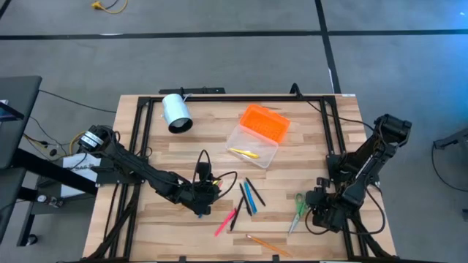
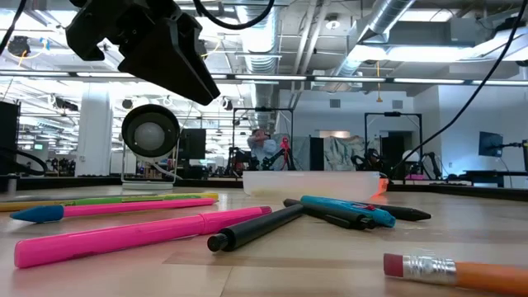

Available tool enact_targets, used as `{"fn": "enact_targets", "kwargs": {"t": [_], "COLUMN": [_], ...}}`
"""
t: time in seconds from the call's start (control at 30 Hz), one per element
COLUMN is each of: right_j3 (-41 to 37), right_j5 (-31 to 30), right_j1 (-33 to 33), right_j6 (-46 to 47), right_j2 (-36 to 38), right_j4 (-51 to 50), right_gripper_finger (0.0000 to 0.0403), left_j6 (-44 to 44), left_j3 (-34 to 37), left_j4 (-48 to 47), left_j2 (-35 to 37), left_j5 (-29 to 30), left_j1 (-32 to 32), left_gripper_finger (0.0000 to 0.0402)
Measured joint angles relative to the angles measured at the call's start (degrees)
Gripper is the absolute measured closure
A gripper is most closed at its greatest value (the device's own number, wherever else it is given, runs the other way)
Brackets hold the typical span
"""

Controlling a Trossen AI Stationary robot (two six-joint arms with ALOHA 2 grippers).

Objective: Pick & place school supplies into a supply box
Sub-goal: Put the green scissors into the supply box

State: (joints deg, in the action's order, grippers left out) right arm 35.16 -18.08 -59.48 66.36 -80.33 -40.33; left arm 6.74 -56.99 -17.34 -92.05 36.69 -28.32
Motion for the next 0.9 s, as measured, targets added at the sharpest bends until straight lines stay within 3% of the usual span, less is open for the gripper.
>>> {"fn": "enact_targets", "kwargs": {"t": [0.57, 0.9], "right_j3": [0.0, 0.2], "right_j5": [-4.6, -1.8], "right_j1": [2.7, 7.6], "right_j6": [-2.1, -8.2], "right_j2": [0.1, -0.9], "right_j4": [-1.2, -1.0], "right_gripper_finger": [0.0245, 0.0248], "left_j6": [0.0, 0.2], "left_j3": [0.0, 0.0], "left_j4": [0.3, -0.3], "left_j2": [0.0, 0.0], "left_j5": [0.0, -0.2], "left_j1": [0.0, 0.0], "left_gripper_finger": [0.0203, 0.0203]}}
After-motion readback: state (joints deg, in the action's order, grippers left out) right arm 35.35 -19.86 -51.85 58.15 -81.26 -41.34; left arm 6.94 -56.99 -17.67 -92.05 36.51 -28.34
